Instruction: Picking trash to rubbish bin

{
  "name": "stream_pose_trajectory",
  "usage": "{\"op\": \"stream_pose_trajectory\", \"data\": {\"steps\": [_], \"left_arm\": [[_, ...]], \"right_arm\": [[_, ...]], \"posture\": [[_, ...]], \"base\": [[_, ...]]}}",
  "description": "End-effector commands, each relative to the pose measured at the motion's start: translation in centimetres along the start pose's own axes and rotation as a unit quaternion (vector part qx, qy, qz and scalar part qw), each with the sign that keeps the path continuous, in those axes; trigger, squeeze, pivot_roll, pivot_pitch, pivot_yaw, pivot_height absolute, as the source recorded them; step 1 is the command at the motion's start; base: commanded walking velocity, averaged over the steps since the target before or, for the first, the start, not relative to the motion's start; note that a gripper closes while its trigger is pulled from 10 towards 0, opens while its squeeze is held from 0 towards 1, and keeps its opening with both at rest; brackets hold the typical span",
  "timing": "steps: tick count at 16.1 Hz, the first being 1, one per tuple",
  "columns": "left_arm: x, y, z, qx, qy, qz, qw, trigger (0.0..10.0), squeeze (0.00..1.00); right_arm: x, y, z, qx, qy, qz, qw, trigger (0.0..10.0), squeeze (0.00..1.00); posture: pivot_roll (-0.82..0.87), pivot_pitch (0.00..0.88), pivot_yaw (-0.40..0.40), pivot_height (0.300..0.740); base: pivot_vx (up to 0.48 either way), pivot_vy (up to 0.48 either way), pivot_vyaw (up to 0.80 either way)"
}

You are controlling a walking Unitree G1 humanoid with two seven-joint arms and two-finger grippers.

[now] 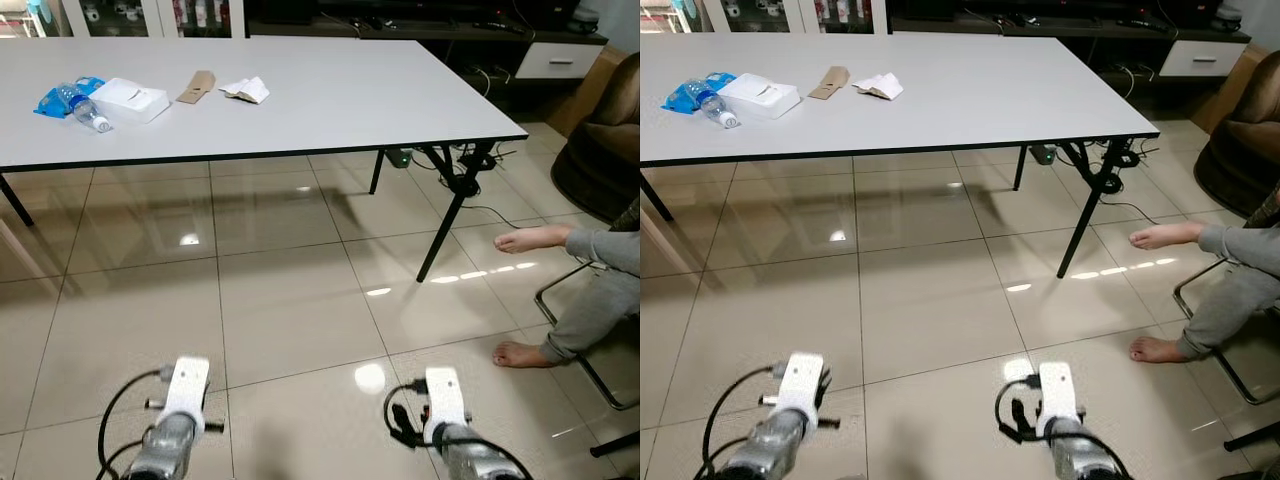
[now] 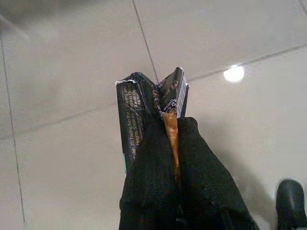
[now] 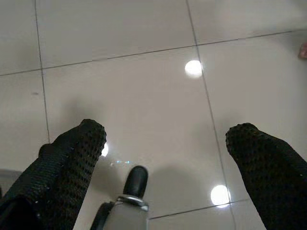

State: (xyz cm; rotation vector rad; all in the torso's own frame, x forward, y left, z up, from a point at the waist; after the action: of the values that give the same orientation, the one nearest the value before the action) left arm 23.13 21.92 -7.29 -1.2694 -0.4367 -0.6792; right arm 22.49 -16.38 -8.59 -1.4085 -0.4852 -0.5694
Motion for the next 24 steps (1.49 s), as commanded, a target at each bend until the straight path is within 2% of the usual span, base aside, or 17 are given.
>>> {"op": "stream_pose_trajectory", "data": {"steps": [1, 3, 5, 7, 8, 12, 14, 21, 24], "left_arm": [[-0.7, -0.1, -0.2, 0.003, -0.004, 0.015, 1.0, 10.0, 0.0], [-2.7, -0.5, -0.6, -0.004, 0.003, 0.05, 0.999, 10.0, 0.0], [-3.1, -0.6, -0.8, -0.008, 0.004, 0.053, 0.999, 10.0, 0.0], [-3.3, -0.7, -0.8, -0.001, 0.008, 0.059, 0.998, 10.0, 0.0], [-3.4, -0.7, -0.7, 0.002, 0.012, 0.062, 0.998, 10.0, 0.0], [-3.4, -0.7, -0.7, 0.003, 0.009, 0.062, 0.998, 10.0, 0.0], [-3.0, -0.6, -1.1, -0.012, 0.005, 0.046, 0.999, 10.0, 0.0], [-3.1, -0.7, -0.8, -0.001, -0.009, 0.038, 0.999, 10.0, 0.0], [-3.2, -0.7, -0.8, 0.001, -0.002, 0.044, 0.999, 10.0, 0.0]], "right_arm": [[-0.3, -0.1, -0.8, -0.018, -0.007, 0.007, 1.0, 10.0, 0.0], [-1.0, -0.3, -1.2, -0.024, -0.002, 0.018, 1.0, 10.0, 0.0], [-1.1, -0.3, -1.3, -0.025, -0.007, 0.017, 1.0, 10.0, 0.0], [-1.1, -0.4, -1.4, -0.031, -0.015, 0.015, 0.999, 10.0, 0.0], [-1.2, -0.4, -1.4, -0.036, -0.034, 0.017, 0.999, 10.0, 0.0], [-1.1, -0.3, -1.0, -0.033, -0.03, 0.016, 0.999, 10.0, 0.0], [-1.3, -0.3, -1.0, -0.033, -0.033, 0.021, 0.999, 10.0, 0.0], [-1.5, -0.3, -0.8, -0.024, -0.039, 0.023, 0.999, 10.0, 0.0], [-1.5, -0.3, -0.7, -0.022, -0.041, 0.023, 0.999, 10.0, 0.0]], "posture": [[0.01, 0.037, -0.1, 0.74], [0.0, 0.035, -0.096, 0.74], [0.0, 0.035, -0.095, 0.74], [0.01, 0.035, -0.098, 0.74], [0.01, 0.034, -0.095, 0.74], [0.01, 0.034, -0.092, 0.74], [0.01, 0.036, -0.093, 0.74], [0.01, 0.037, -0.094, 0.74], [0.01, 0.034, -0.094, 0.74]], "base": [[0.0, 0.0, 0.0], [0.0, 0.0, 0.0], [0.0, 0.0, 0.0], [0.0, 0.0, 0.0], [0.0, 0.0, 0.8], [0.0, 0.0, 0.8], [0.0, 0.0, 0.8], [0.0, 0.0, 0.8], [0.0, 0.0, 0.8]]}}
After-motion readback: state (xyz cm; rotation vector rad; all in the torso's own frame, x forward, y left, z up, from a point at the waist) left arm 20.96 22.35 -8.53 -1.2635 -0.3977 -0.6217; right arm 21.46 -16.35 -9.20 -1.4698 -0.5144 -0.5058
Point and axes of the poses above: a point about 5 cm out from each wrist's last joint towards the gripper, its own y axis pointing out of the wrist towards the gripper, its own x axis along the axis of the wrist's last joint, z = x × y, the point moved 2 cm from there along y, pointing out of the wrist towards the gripper, and after that the axes turned 5 degrees about y, right-handed, at the moved point
